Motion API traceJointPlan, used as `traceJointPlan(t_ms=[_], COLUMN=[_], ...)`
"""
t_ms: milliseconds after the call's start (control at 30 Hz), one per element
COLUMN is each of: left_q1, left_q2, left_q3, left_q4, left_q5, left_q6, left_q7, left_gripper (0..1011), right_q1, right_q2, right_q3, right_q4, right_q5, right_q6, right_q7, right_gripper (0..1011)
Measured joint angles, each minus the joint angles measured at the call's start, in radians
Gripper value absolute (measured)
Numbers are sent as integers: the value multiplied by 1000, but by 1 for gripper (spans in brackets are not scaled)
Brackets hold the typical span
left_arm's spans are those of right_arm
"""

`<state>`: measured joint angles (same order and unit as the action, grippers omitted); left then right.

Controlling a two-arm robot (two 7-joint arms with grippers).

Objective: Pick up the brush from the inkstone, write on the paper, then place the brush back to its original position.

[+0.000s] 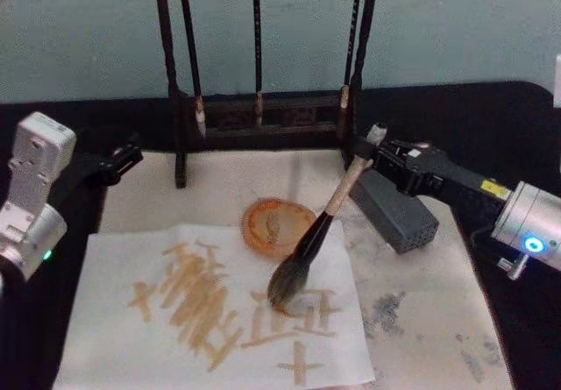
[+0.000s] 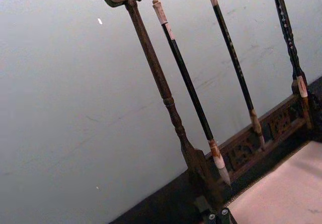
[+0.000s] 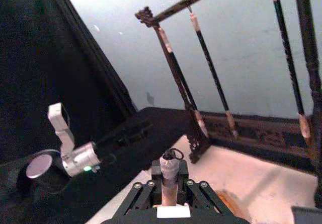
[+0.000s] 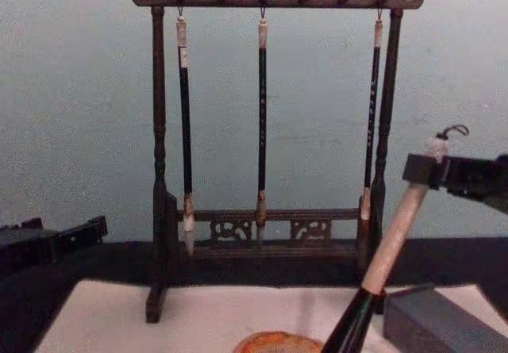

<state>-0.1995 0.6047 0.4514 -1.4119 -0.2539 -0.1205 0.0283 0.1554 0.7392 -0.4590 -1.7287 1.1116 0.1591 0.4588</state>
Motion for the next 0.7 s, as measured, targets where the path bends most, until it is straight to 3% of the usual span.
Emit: traceJointPlan(t_ms=[267,700], left_q1=[0,0], left_q2=[0,0], left_q3=[0,0], left_q4=[0,0], left_q5=[0,0], left_q6=[0,0], left_q7=[0,0], left_gripper=[1002,1002], right_q1=[28,104], right_q2=[-21,-108], right_q3=[-17,-113], right_q4=[-25,29], right_q5=[6,-31], right_q6=[0,21], right_q7=[6,-1], right_gripper=[187,185])
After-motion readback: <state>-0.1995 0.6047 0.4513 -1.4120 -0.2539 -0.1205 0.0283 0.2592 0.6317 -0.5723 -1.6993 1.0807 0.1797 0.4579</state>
